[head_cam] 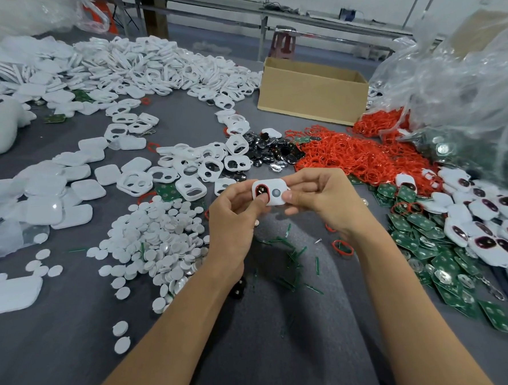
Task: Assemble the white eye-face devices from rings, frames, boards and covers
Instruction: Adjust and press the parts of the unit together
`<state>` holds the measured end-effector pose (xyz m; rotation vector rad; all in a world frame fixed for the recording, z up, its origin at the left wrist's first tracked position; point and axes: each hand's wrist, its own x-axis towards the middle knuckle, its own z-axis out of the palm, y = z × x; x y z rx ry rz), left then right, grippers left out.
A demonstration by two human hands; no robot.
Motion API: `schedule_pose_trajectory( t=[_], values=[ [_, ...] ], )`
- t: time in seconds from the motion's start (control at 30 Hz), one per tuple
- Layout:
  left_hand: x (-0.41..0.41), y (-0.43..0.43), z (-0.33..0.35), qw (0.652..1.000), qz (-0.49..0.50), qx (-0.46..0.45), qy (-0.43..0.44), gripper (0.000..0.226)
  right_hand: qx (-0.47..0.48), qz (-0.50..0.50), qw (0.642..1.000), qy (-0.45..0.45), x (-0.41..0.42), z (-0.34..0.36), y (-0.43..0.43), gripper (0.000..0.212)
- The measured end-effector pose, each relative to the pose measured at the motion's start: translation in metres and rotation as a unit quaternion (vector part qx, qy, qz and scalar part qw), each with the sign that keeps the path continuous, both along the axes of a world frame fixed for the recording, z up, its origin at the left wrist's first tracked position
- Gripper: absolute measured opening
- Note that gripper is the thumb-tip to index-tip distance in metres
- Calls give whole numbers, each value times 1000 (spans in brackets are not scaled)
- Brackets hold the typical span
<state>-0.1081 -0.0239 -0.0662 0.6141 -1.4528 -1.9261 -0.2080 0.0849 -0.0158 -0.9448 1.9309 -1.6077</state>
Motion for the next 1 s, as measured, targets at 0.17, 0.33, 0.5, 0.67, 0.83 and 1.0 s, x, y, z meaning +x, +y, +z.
schedule_pose_trajectory(
  t=[0.17,0.33,0.5,0.67,0.83,1.0],
  values=[
    [0,2,0,999,15,-45,-19,26,2,6,1000,-5,4,0,-2,21],
    [0,2,0,997,37,-59,-23,23,36,-12,998,57,6,2,-5,18],
    [-1,0,1,995,45,-80,-35,23,92,-56,983,148,9,6,-8,19],
    [-1,0,-1,992,54,-105,-50,22,165,-62,948,264,14,4,-16,8],
    [0,-1,-3,989,54,-111,-77,27,242,-19,901,359,16,2,-17,16],
    [1,4,-1,978,47,-183,-89,32,309,-25,871,382,11,0,-14,25]
  ],
)
